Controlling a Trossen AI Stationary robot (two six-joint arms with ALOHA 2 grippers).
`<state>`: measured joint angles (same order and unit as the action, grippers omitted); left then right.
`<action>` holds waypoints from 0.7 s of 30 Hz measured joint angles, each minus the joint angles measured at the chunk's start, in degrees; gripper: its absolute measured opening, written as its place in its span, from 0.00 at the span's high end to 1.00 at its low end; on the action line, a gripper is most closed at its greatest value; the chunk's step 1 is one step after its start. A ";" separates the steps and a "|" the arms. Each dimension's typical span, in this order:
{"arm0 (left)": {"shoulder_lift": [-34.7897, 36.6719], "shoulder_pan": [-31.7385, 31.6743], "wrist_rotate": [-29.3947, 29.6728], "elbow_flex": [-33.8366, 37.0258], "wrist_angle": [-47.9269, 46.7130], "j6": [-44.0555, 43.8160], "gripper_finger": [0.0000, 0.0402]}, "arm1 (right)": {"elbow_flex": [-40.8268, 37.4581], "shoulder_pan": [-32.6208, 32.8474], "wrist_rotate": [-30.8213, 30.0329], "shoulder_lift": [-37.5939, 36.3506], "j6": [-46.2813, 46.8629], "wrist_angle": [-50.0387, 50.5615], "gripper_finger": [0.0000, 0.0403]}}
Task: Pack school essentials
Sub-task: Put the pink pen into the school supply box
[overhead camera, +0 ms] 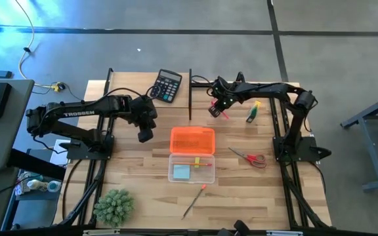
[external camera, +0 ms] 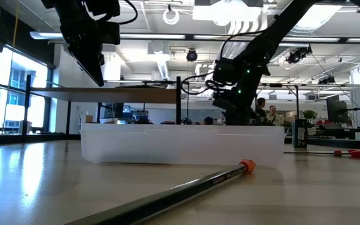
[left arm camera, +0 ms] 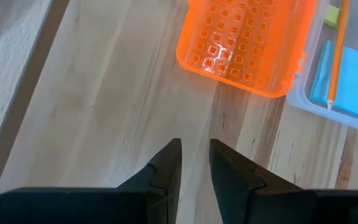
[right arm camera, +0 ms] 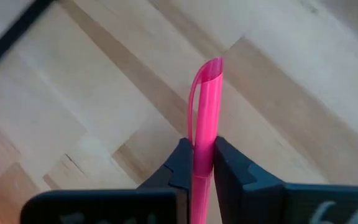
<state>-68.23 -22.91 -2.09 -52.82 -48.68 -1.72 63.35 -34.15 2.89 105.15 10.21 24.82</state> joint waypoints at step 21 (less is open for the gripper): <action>0.02 0.01 0.21 0.00 0.02 -2.56 0.82 | 0.24 1.62 -2.07 -18.35 4.80 1.28 0.95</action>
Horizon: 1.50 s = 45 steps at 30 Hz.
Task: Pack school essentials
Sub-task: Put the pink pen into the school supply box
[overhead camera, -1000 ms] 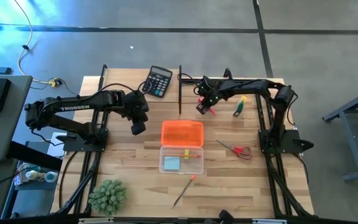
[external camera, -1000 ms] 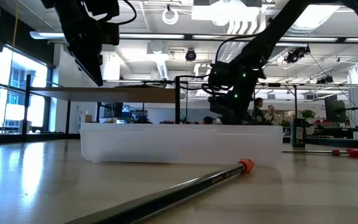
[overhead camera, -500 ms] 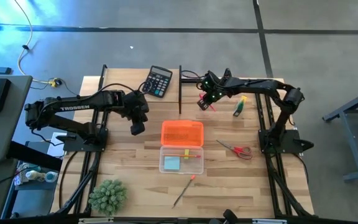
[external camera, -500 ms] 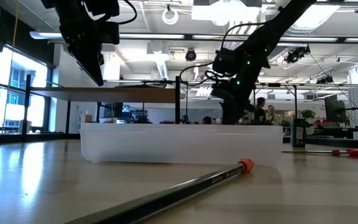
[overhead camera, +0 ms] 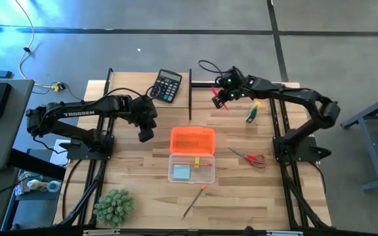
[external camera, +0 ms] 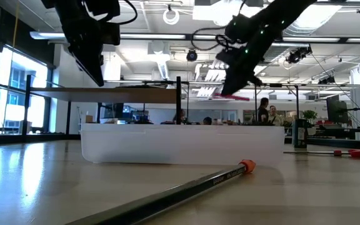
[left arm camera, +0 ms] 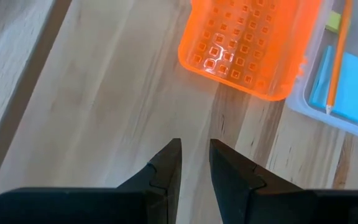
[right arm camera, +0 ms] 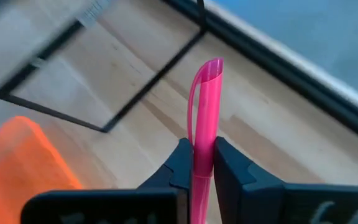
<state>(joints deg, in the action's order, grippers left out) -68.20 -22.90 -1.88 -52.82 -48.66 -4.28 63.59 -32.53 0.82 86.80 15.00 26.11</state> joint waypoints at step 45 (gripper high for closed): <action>0.00 2.44 -5.69 -0.02 -4.18 -5.08 0.82 | 9.75 45.88 -6.75 12.75 15.12 -10.41 0.95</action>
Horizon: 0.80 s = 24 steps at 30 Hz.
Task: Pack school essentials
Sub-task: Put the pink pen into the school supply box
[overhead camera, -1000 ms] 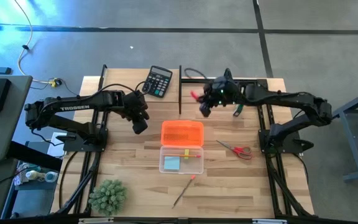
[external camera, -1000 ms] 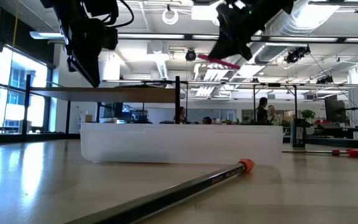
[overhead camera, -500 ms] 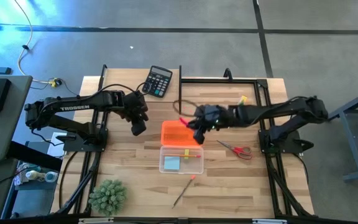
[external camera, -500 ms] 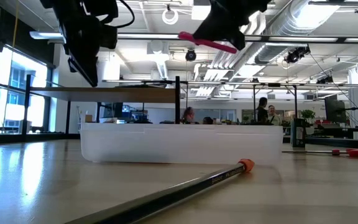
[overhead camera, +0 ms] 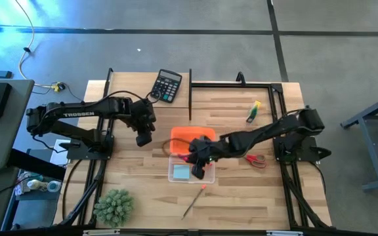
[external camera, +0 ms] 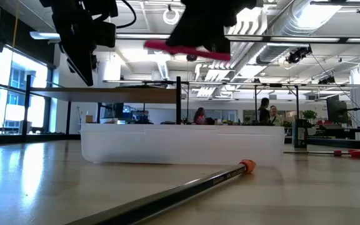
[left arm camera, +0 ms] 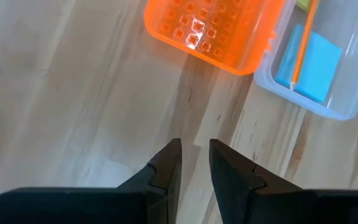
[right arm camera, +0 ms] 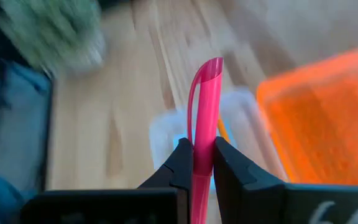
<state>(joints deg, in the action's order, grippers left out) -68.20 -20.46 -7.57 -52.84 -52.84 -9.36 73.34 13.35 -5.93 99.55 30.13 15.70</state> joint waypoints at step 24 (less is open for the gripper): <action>-0.02 1.83 0.02 0.00 -0.11 1.91 0.82 | 1.86 2.50 1.64 11.25 -14.14 4.38 0.84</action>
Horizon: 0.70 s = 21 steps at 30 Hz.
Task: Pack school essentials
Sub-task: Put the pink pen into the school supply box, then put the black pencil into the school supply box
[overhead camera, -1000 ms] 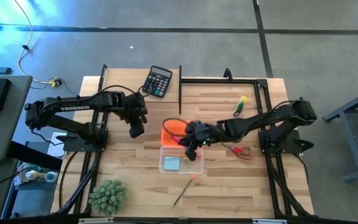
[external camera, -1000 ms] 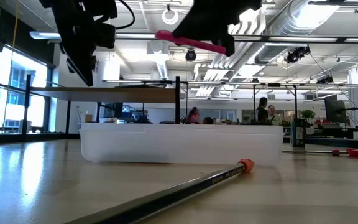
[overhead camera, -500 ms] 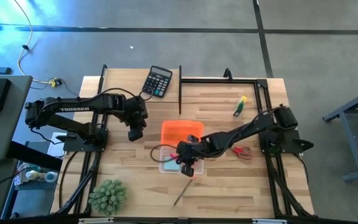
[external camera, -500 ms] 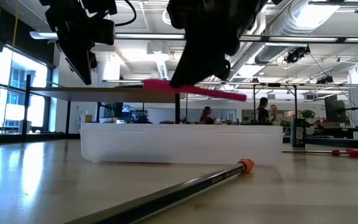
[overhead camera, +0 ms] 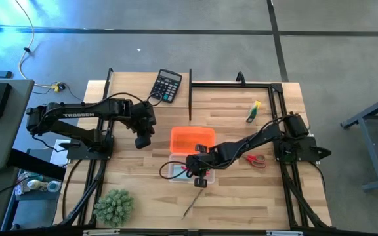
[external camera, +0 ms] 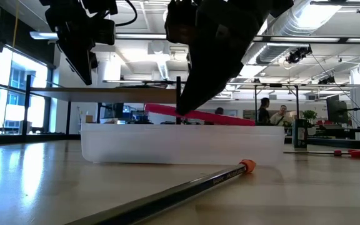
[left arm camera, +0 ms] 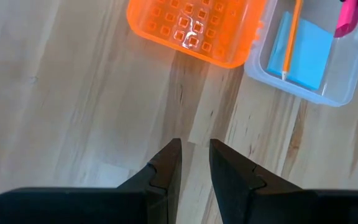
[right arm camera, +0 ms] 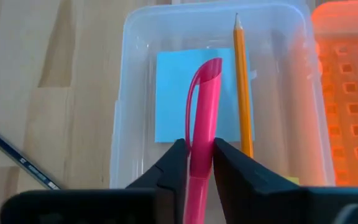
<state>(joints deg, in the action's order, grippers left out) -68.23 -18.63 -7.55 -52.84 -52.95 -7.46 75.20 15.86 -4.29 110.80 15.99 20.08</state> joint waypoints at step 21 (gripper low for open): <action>0.00 -0.04 5.68 0.00 0.02 -1.50 0.77 | 0.00 1.23 -0.45 -0.31 17.95 -0.60 0.58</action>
<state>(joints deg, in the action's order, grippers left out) -68.23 -18.68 -1.87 -52.84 -52.93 -8.96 75.20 17.08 -4.74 110.50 33.94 19.49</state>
